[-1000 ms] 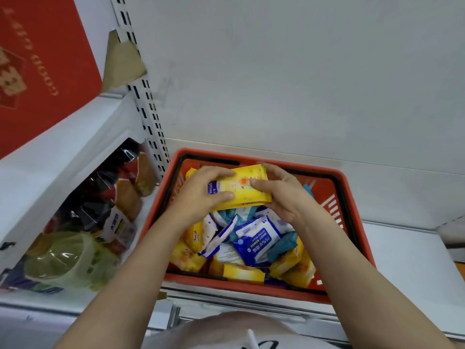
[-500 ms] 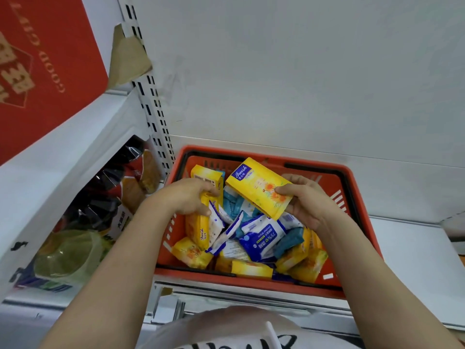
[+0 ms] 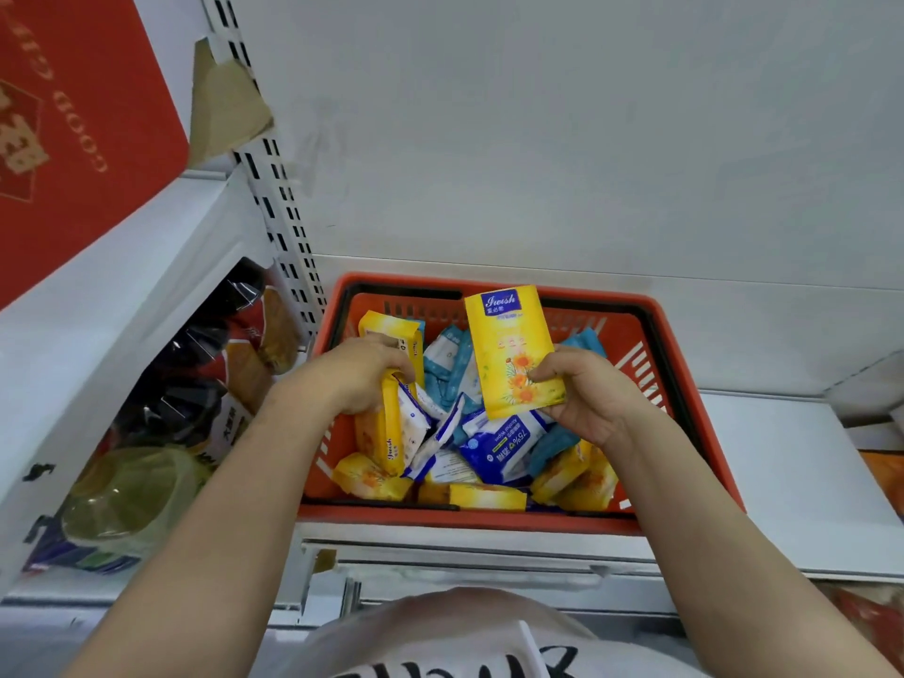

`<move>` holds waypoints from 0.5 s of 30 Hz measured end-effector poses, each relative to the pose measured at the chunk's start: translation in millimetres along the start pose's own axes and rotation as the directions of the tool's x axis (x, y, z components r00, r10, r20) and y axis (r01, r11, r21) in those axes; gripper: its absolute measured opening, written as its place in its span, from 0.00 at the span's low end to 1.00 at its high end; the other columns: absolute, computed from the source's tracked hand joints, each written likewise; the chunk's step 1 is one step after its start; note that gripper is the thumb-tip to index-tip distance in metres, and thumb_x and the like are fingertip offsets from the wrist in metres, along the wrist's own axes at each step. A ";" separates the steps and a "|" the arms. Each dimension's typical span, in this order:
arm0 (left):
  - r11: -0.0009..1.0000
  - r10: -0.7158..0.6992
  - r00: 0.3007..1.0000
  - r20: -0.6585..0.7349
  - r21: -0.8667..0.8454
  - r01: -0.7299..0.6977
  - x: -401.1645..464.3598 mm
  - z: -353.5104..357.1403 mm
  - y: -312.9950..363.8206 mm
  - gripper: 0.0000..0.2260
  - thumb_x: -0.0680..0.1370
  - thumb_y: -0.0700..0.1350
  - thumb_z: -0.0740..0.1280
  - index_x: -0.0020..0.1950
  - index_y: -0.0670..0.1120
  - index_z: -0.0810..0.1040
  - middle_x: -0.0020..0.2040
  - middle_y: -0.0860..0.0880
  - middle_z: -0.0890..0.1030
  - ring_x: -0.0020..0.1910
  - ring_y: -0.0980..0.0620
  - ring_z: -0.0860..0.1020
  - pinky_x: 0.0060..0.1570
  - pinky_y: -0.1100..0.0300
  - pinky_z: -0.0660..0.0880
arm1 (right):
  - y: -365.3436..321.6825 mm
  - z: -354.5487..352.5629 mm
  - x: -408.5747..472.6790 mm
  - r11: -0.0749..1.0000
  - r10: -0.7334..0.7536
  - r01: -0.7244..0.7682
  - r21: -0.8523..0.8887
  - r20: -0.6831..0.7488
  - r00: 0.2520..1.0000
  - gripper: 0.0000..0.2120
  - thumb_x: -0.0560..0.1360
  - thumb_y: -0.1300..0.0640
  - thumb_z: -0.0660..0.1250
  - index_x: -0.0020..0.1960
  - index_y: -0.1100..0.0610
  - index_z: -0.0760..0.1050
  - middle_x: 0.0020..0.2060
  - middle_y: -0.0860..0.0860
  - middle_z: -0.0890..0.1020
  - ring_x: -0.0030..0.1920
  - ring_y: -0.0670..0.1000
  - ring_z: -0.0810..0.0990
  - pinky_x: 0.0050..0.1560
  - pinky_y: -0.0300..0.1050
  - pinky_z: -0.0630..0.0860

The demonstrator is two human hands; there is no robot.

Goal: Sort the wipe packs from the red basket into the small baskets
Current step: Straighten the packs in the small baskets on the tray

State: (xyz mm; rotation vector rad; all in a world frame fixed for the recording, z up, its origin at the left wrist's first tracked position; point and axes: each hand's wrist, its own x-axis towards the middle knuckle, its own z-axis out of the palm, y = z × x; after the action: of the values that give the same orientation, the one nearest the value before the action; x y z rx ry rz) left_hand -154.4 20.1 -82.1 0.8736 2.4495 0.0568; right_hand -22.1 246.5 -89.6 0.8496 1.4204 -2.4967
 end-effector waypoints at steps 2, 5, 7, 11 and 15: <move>1.000 0.006 0.994 -0.113 -0.013 -0.007 -0.1 2.6 -0.8 0.20 0.70 0.38 0.76 0.58 0.53 0.79 0.67 0.49 0.72 0.68 0.46 0.68 0.64 0.54 0.69 | 3.7 3.7 -0.6 1.000 -0.006 0.006 -0.016 -0.004 1.000 0.14 0.72 0.73 0.61 0.55 0.64 0.75 0.51 0.61 0.84 0.47 0.58 0.85 0.40 0.51 0.83; 0.999 -0.024 0.966 -0.256 -0.038 0.014 -5.4 4.5 -2.1 0.15 0.68 0.45 0.79 0.49 0.53 0.76 0.53 0.50 0.73 0.62 0.45 0.69 0.57 0.52 0.71 | 7.6 7.6 -3.1 0.999 -0.024 0.024 -0.030 -0.002 1.000 0.15 0.72 0.73 0.61 0.54 0.60 0.75 0.48 0.58 0.85 0.47 0.57 0.85 0.41 0.51 0.83; 0.998 -0.044 0.932 -0.359 -0.063 0.023 -12.6 4.7 -4.9 0.15 0.68 0.49 0.79 0.49 0.54 0.77 0.58 0.49 0.72 0.64 0.45 0.68 0.61 0.49 0.70 | 9.8 9.3 -4.4 0.999 -0.031 0.031 -0.009 -0.014 0.999 0.17 0.71 0.72 0.61 0.56 0.59 0.76 0.50 0.58 0.85 0.50 0.58 0.85 0.45 0.53 0.84; 0.902 -0.039 0.877 -0.479 -0.395 -0.175 -27.1 -2.9 -11.6 0.14 0.68 0.50 0.79 0.45 0.50 0.76 0.44 0.49 0.80 0.45 0.49 0.78 0.43 0.51 0.76 | 13.1 18.2 -10.7 0.994 -0.028 0.032 0.105 -0.038 0.999 0.19 0.70 0.61 0.71 0.60 0.60 0.77 0.54 0.59 0.85 0.51 0.59 0.85 0.52 0.57 0.82; 0.545 -0.233 0.840 -0.491 -0.781 -0.305 -33.7 1.0 -5.8 0.15 0.70 0.48 0.78 0.40 0.47 0.71 0.33 0.49 0.79 0.32 0.52 0.80 0.30 0.56 0.73 | 15.3 24.5 -23.9 0.988 -0.147 0.149 0.040 -0.039 0.988 0.24 0.70 0.50 0.74 0.63 0.58 0.76 0.54 0.58 0.85 0.51 0.58 0.86 0.46 0.52 0.83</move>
State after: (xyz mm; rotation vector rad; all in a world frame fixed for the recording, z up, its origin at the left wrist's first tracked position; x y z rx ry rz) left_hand -135.4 -4.8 -68.3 0.4563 2.3785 1.5984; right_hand -6.2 214.5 -78.5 0.8287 1.4986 -2.6420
